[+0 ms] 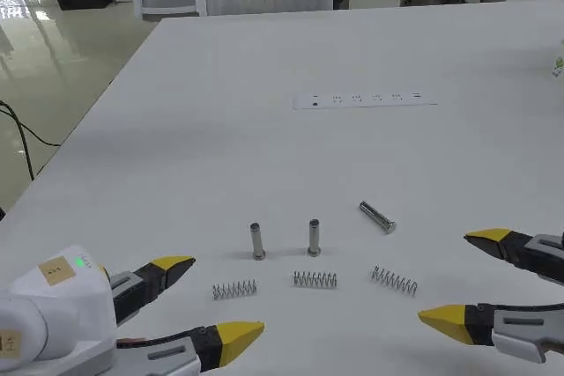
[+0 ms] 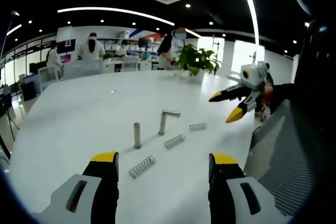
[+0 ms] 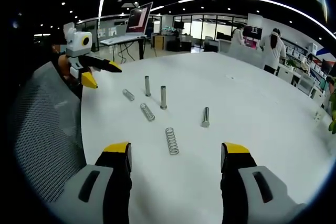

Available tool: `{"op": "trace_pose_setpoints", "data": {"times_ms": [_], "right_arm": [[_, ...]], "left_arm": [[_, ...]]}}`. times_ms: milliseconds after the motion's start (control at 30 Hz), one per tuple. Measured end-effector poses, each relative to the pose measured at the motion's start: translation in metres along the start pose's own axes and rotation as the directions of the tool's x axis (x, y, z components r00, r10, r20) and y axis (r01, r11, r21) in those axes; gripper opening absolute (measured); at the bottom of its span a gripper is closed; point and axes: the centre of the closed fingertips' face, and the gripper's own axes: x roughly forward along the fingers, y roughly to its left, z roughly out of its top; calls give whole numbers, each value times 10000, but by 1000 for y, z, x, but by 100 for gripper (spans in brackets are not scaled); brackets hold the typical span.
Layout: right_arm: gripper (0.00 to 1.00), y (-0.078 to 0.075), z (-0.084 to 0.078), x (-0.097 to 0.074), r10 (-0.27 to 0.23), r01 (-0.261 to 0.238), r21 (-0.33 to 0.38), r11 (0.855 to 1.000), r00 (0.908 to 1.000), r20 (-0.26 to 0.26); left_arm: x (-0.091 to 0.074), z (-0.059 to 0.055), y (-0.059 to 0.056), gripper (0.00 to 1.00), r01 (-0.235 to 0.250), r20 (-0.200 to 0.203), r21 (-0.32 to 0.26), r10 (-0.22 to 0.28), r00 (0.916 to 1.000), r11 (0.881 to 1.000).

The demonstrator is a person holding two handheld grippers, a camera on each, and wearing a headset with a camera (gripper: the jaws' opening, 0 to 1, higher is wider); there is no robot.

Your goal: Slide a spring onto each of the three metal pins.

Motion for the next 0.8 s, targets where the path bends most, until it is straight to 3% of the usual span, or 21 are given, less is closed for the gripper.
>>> {"op": "trace_pose_setpoints", "data": {"times_ms": [800], "right_arm": [[68, -1, -2, 0, 34, -35, -55, 10000, 9999, -99]], "left_arm": [[1, 0, 0, 65, 35, -41, 8, -35, 10000, 10000]]}}
